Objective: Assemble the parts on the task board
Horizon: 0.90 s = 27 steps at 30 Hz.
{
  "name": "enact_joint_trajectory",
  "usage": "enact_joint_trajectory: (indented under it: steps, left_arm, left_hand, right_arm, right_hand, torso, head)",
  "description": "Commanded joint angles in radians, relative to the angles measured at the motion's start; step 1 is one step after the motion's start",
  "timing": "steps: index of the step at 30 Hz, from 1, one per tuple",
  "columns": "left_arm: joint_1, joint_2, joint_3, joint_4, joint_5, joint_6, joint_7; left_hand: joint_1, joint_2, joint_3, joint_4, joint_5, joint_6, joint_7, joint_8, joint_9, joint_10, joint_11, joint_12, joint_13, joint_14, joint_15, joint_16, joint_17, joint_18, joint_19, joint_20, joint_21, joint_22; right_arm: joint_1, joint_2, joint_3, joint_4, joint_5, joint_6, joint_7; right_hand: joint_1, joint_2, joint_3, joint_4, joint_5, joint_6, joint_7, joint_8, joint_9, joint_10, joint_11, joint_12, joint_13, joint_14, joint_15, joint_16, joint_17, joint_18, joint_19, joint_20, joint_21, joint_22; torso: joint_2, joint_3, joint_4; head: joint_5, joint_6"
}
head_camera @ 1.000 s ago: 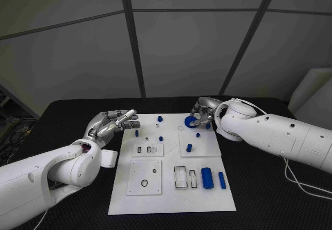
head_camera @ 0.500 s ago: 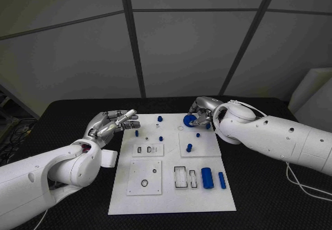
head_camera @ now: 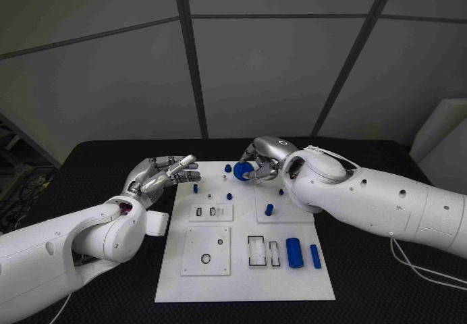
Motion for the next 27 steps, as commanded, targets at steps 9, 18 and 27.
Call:
enact_joint_trajectory:
  steps: [9,18,27]
  left_arm:
    - [0.002,0.005,0.001,-0.001,-0.001,0.012,0.002]
    - [0.002,0.010,0.001,-0.001,-0.001,0.012,0.002]
    - [0.002,0.011,0.001,0.000,-0.001,0.011,0.002]
  left_hand:
    - [0.001,0.015,-0.001,-0.008,-0.006,0.002,0.004,-0.005,-0.001,0.000,0.006,-0.007,-0.001,-0.006,0.001,-0.006,0.001,-0.004,0.006,-0.001,0.004,-0.002]
    - [0.001,0.015,-0.001,-0.008,-0.006,0.002,0.004,-0.005,-0.001,0.000,0.006,-0.007,-0.001,-0.006,0.001,-0.006,0.001,-0.004,0.006,-0.001,0.004,-0.002]
    - [0.001,0.016,-0.001,-0.009,-0.006,0.002,0.004,-0.005,-0.001,0.000,0.006,-0.008,-0.001,-0.006,0.001,-0.006,0.001,-0.004,0.006,-0.001,0.003,-0.002]
  right_arm:
    - [0.003,0.106,-0.014,-0.060,-0.059,-0.037,-0.015]
    - [0.002,0.170,-0.030,-0.124,-0.062,-0.005,-0.019]
    - [0.002,0.200,-0.050,-0.163,-0.072,0.028,-0.029]
  right_hand:
    - [-0.007,0.004,-0.001,-0.006,0.005,0.035,-0.019,-0.003,0.143,0.008,0.002,0.002,0.036,0.063,-0.008,0.003,0.060,-0.007,0.107,-0.006,0.003,0.263]
    - [-0.018,0.002,-0.001,-0.006,0.005,0.027,-0.017,-0.011,0.145,0.007,0.003,0.000,0.036,0.063,-0.007,0.002,0.059,-0.007,0.107,-0.006,0.003,0.263]
    - [-0.020,0.002,-0.001,-0.007,0.003,0.025,-0.016,-0.013,0.146,0.006,0.004,-0.001,0.035,0.063,-0.007,0.002,0.058,-0.007,0.107,-0.005,0.003,0.263]
  torso:
    - [0.002,-0.0008,-0.0010]
    - [0.001,-0.0006,0.0007]
    - [0.001,0.0005,0.0005]
  head:
    - [0.010,-0.001]
    - [0.009,-0.004]
    - [0.010,-0.006]
